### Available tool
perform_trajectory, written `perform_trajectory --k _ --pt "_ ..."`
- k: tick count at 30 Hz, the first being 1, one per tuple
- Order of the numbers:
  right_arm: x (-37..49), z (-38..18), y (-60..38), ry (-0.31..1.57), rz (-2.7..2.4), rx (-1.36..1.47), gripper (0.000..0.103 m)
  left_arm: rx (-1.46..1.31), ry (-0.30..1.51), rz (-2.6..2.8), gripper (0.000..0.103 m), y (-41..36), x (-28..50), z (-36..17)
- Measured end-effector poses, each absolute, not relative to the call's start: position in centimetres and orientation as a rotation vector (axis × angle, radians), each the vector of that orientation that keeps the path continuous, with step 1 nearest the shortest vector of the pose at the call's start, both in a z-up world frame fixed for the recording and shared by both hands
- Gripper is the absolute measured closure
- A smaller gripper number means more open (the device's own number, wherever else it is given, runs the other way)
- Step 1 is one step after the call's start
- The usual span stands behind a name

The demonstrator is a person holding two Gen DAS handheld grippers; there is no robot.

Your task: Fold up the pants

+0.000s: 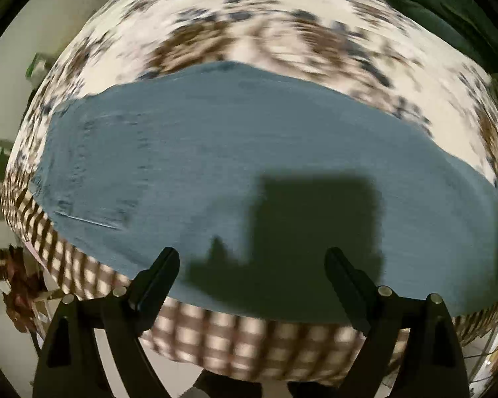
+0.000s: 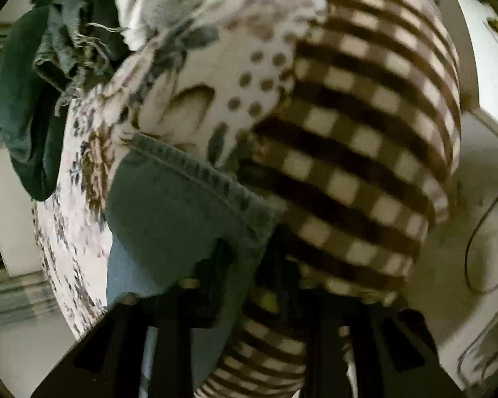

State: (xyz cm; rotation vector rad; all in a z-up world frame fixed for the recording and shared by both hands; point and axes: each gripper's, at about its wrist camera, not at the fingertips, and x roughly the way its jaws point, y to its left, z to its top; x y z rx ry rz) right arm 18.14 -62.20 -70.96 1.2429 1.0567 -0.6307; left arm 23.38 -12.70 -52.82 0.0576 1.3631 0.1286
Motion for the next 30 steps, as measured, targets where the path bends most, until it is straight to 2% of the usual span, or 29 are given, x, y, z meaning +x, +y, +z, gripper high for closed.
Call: perform_trajectory --k 4,6,7,8,10,16,20,25,27,28,30 --pt "18.4 -70.2 -62.8 1.070 -0.553 1.173 0.095 0.082 1.374 0.089 0.014 -19.1 22.8 -53.6" --pt "18.5 -70.0 -62.9 1.103 -0.499 1.132 0.094 0.103 1.389 0.076 0.014 -22.5 22.1 -54.4" --pt "18.6 -69.9 -62.9 1.115 -0.471 1.116 0.090 0.108 1.393 0.067 0.014 -24.1 22.0 -54.7" --pt "18.6 -69.8 -63.1 1.127 -0.443 1.112 0.072 0.109 1.399 0.056 0.014 -25.4 21.8 -55.2" --pt "18.2 -70.0 -63.8 1.141 -0.394 1.121 0.046 0.120 1.403 0.054 0.014 -26.9 21.7 -56.0" --pt "18.5 -73.8 -65.2 1.083 -0.247 1.280 0.045 0.118 1.400 0.065 0.013 -29.0 22.2 -58.9" --pt "19.3 -75.0 -65.1 0.941 -0.128 1.391 0.045 0.051 1.397 0.069 0.000 -28.2 22.9 -59.6" --pt "20.8 -75.9 -63.7 0.894 -0.125 1.389 0.045 0.019 1.363 0.044 0.000 -27.4 23.1 -60.4" --pt "21.4 -75.5 -63.3 0.900 -0.155 1.354 0.062 0.018 1.354 0.037 0.000 -27.3 23.0 -60.6" --pt "21.8 -74.9 -63.2 0.921 -0.177 1.315 0.091 0.019 1.366 0.028 0.000 -27.3 23.0 -60.4" --pt "22.6 -73.0 -62.6 0.948 -0.214 1.230 0.093 0.002 1.391 0.011 0.000 -27.0 22.9 -59.6"
